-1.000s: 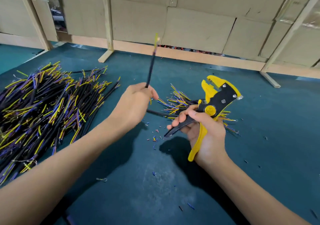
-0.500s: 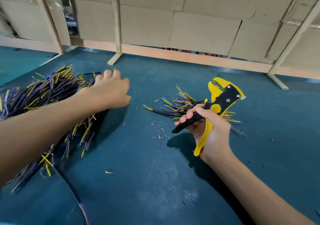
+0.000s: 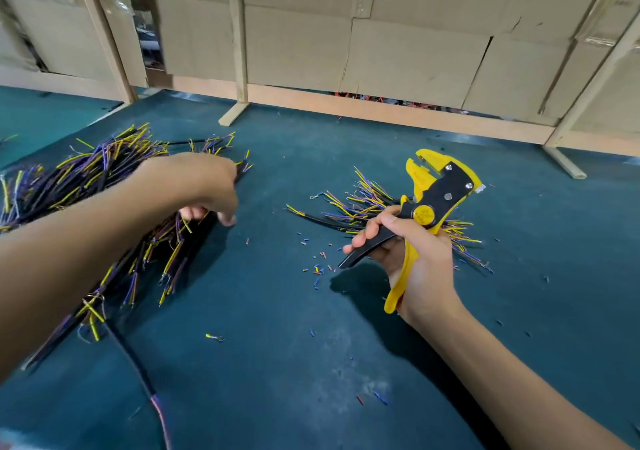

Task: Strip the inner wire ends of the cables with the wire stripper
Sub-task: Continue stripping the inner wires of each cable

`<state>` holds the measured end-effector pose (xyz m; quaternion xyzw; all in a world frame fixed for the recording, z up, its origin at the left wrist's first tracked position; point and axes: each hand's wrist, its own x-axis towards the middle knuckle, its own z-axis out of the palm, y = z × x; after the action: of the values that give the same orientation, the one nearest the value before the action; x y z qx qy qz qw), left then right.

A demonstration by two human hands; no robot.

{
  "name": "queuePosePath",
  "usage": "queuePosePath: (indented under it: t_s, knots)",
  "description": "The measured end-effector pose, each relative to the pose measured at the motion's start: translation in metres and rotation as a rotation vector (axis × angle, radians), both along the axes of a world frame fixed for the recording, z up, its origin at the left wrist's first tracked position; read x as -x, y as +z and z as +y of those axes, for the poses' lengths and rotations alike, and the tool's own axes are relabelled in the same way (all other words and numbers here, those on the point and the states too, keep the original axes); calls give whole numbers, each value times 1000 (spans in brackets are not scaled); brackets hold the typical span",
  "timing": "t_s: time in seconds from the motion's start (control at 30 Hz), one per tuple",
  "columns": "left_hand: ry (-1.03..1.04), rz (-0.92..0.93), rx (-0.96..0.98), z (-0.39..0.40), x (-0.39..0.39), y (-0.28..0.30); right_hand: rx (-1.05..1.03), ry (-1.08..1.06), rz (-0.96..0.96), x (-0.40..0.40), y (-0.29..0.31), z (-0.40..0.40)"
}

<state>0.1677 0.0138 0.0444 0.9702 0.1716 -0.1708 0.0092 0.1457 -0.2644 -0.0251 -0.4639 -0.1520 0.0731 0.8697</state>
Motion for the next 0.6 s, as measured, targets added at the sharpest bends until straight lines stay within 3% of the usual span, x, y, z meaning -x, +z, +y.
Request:
queuePosePath:
  t_s: [0.1,0.4,0.53,0.6]
  knots:
    - [-8,145,-14,-5,12,5,14,-7,-11,1,-1,3]
    - [22,116,-60,-29,20,1,74,74,-83,10,-5,9]
    - [-122,-240,-97,-39,22,-3,89,140,-51,6,-2,8]
    - [-246,-555,54,-48,23,-14,71,173,20,1,2,6]
